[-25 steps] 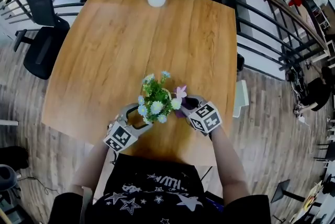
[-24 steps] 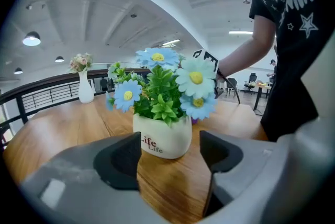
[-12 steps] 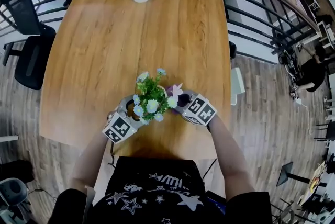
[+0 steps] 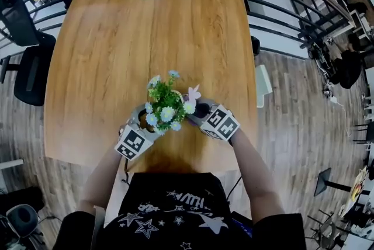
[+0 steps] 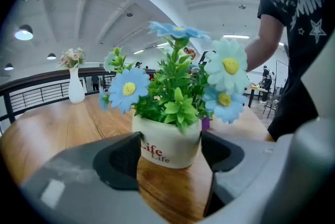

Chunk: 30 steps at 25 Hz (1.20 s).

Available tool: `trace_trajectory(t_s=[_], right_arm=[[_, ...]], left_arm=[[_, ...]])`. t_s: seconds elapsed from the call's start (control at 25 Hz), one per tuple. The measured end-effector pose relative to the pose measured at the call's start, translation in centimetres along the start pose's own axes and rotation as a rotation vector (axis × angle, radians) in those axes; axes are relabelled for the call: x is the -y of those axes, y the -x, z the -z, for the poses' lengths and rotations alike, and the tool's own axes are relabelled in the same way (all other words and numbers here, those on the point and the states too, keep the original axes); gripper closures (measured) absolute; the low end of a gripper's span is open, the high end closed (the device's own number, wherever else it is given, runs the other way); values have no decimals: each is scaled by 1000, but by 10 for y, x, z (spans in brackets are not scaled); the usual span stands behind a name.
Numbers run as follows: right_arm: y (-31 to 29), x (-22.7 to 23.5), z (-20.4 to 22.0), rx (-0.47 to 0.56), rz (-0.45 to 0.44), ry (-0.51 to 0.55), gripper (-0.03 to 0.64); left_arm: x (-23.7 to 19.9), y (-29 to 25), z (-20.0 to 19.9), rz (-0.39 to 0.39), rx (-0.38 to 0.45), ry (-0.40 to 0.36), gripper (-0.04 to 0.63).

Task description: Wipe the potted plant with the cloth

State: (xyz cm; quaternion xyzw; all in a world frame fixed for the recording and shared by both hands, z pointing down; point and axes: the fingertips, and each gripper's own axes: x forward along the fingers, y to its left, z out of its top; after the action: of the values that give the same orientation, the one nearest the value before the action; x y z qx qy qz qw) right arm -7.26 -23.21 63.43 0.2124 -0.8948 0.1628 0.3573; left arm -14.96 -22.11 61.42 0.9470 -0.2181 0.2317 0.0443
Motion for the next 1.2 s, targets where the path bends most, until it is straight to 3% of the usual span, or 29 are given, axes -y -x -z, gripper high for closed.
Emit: trace_trajectory(t_s=[0.24,0.96,1.2], right_arm=[[3,-5,6,20,15,-48,523],[16,-62,19,88,-30,-127,522],[17,-61,21,66,-33,-113,520]], left_arm=[[2,-3,1,-18,-11,24,224],[12,-9,-4,-233,-16,173,225],[15,-6,-8,-225,2,239,225]])
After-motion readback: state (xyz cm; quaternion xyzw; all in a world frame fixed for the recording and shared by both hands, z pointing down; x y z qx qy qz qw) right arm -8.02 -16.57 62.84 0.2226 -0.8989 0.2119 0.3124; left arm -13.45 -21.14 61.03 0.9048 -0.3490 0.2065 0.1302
